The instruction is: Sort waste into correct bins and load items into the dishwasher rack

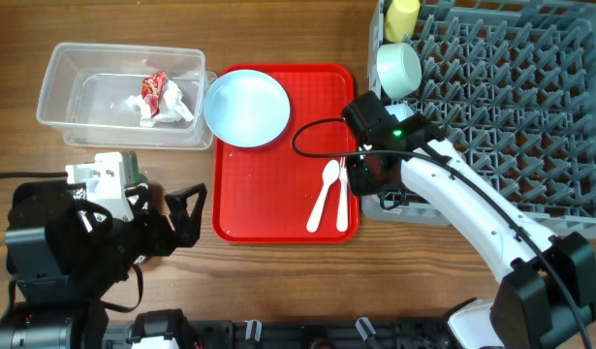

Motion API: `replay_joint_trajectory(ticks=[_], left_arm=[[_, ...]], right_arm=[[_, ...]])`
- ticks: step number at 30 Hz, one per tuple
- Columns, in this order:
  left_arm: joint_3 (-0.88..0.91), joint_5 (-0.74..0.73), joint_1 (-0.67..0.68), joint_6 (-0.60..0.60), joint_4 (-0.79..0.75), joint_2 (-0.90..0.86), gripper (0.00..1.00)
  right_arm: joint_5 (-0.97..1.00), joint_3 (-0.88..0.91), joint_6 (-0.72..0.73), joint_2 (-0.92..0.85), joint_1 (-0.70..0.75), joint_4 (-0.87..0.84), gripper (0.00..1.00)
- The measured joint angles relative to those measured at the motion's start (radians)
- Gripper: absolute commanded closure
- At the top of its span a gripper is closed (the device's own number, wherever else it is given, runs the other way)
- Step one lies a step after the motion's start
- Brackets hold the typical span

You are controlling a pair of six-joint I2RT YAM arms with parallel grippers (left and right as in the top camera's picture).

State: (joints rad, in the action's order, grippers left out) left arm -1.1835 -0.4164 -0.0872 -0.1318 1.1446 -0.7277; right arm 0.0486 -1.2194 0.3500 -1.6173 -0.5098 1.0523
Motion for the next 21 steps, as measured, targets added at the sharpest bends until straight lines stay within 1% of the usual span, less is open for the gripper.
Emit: replay_joint_trajectory(ticks=[21], left_arm=[[0.0, 0.0, 0.0, 0.0, 0.0, 0.0, 0.0]], right_arm=[[0.035, 0.0, 0.008, 0.0, 0.0, 0.051, 0.96]])
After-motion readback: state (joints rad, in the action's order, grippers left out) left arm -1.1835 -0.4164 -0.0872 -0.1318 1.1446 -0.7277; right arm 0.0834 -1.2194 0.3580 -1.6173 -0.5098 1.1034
